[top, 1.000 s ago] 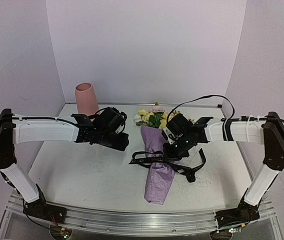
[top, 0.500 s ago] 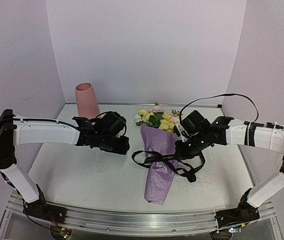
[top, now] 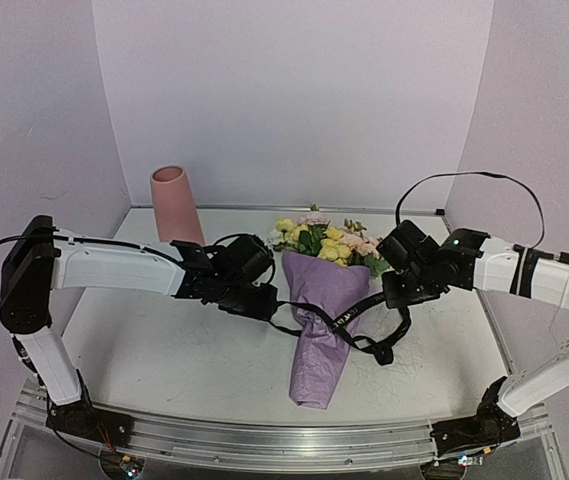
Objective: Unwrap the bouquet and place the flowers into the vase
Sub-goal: Untie the ribbon from the wrapping paper.
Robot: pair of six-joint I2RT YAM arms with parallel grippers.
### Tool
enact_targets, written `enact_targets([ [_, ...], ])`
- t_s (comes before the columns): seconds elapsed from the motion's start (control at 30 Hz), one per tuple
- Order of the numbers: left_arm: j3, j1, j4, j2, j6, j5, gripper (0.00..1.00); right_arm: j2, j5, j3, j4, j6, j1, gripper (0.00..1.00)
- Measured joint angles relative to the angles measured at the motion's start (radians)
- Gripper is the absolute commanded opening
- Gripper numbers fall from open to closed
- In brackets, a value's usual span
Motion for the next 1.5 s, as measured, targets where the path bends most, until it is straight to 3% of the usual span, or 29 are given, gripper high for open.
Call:
enact_targets([
  [0.17, 0.073, -0.002, 0.000, 0.046, 0.019, 0.019, 0.50, -0.019, 0.196, 0.006, -0.111, 0.124, -0.009, 0.03],
  [0.23, 0.106, -0.002, 0.001, 0.065, 0.025, 0.026, 0.50, -0.020, 0.261, 0.008, -0.184, 0.223, -0.022, 0.11],
  [0.27, 0.125, -0.002, 0.000, 0.076, 0.032, 0.032, 0.50, -0.020, 0.286, 0.009, -0.224, 0.285, -0.032, 0.20],
  [0.33, 0.164, -0.002, 0.001, 0.101, 0.044, 0.043, 0.50, -0.020, 0.325, 0.009, -0.317, 0.417, -0.068, 0.59],
  [0.37, 0.182, -0.002, 0.002, 0.113, 0.050, 0.048, 0.50, -0.021, 0.334, 0.007, -0.352, 0.470, -0.089, 0.71],
  [0.4, 0.198, -0.002, 0.003, 0.125, 0.057, 0.053, 0.51, -0.021, 0.339, 0.004, -0.380, 0.516, -0.108, 0.72],
  [0.53, 0.243, -0.002, 0.004, 0.161, 0.090, 0.067, 0.51, -0.021, 0.302, -0.023, -0.400, 0.538, -0.146, 0.74],
  [0.73, 0.292, -0.002, 0.001, 0.187, 0.144, 0.071, 0.51, -0.037, 0.050, -0.078, -0.156, 0.280, -0.145, 0.75],
  [1.03, 0.311, -0.002, 0.000, 0.190, 0.198, 0.061, 0.51, -0.013, -0.445, -0.152, 0.177, -0.010, -0.142, 0.58],
  [1.5, 0.333, -0.002, -0.007, 0.211, 0.230, 0.016, 0.50, 0.147, -0.554, -0.164, 0.280, -0.146, -0.087, 0.52],
])
